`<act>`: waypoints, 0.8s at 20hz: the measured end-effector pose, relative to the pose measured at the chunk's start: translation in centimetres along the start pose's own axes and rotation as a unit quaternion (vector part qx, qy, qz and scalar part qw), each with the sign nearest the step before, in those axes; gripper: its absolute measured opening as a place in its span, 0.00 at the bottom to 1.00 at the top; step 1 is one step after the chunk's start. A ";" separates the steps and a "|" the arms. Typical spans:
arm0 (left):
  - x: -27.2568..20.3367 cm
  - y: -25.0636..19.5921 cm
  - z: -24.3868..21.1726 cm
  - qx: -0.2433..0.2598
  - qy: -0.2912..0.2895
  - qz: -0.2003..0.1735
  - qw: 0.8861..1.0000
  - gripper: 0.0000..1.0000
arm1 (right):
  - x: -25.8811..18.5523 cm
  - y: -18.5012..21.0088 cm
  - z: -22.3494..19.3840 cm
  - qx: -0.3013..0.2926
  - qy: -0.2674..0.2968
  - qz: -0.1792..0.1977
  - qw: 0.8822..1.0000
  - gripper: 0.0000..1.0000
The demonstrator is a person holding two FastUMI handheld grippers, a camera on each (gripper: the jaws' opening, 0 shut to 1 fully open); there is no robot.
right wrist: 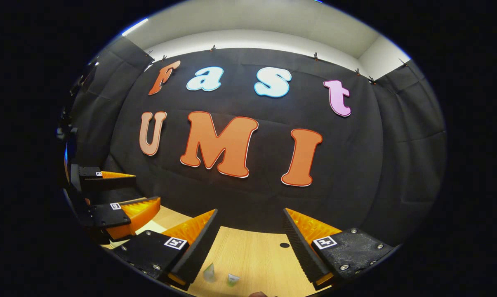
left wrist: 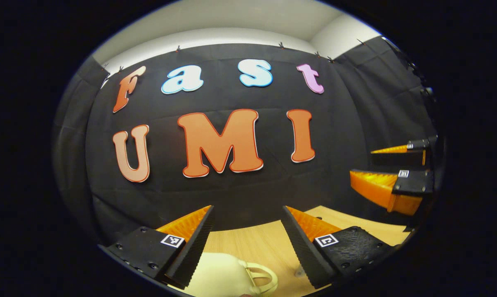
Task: First open the suitcase, pack the skin care products into it, and then close the suitcase.
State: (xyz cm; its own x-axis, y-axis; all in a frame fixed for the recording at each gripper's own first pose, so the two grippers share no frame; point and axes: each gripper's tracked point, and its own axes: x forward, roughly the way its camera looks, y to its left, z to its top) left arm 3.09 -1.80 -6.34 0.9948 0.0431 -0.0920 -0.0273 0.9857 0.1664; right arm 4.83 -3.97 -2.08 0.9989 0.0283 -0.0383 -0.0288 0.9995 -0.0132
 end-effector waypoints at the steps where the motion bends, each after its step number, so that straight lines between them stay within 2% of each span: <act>1: 0.2 -0.5 -1.1 0.020 0.012 -0.004 1.000 0.99 | 0.2 -0.5 -0.2 -0.002 0.001 -0.003 1.000 0.95; 4: 0.4 -2.6 -4.8 0.072 0.050 -0.031 0.996 0.98 | 0.7 -2.2 -1.0 -0.003 0.009 -0.010 1.000 0.95; 7: 0.6 -4.4 -8.4 0.134 0.084 -0.052 0.986 0.97 | 1.1 -3.5 -1.5 0.001 0.011 -0.014 1.000 0.95; 12: 0.3 -6.6 -14.9 0.179 0.153 -0.068 0.969 0.97 | 1.4 -5.7 -2.4 -0.007 0.016 -0.025 1.000 0.95; 14: 0.1 -7.2 -17.2 0.197 0.179 -0.079 0.961 0.97 | 1.5 -6.2 -3.0 -0.010 0.021 -0.023 0.999 0.95; 16: -0.2 -7.3 -19.1 0.221 0.201 -0.075 0.951 0.97 | 1.6 -6.7 -3.3 -0.015 0.023 -0.024 0.999 0.95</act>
State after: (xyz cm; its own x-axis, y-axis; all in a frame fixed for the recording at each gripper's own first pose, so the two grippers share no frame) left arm 1.20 -5.87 -26.33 0.8635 0.0540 -0.5014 0.2450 0.8242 0.5106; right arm 6.50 -10.72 -5.33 0.9963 -0.0207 -0.0836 0.0170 0.9988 -0.0451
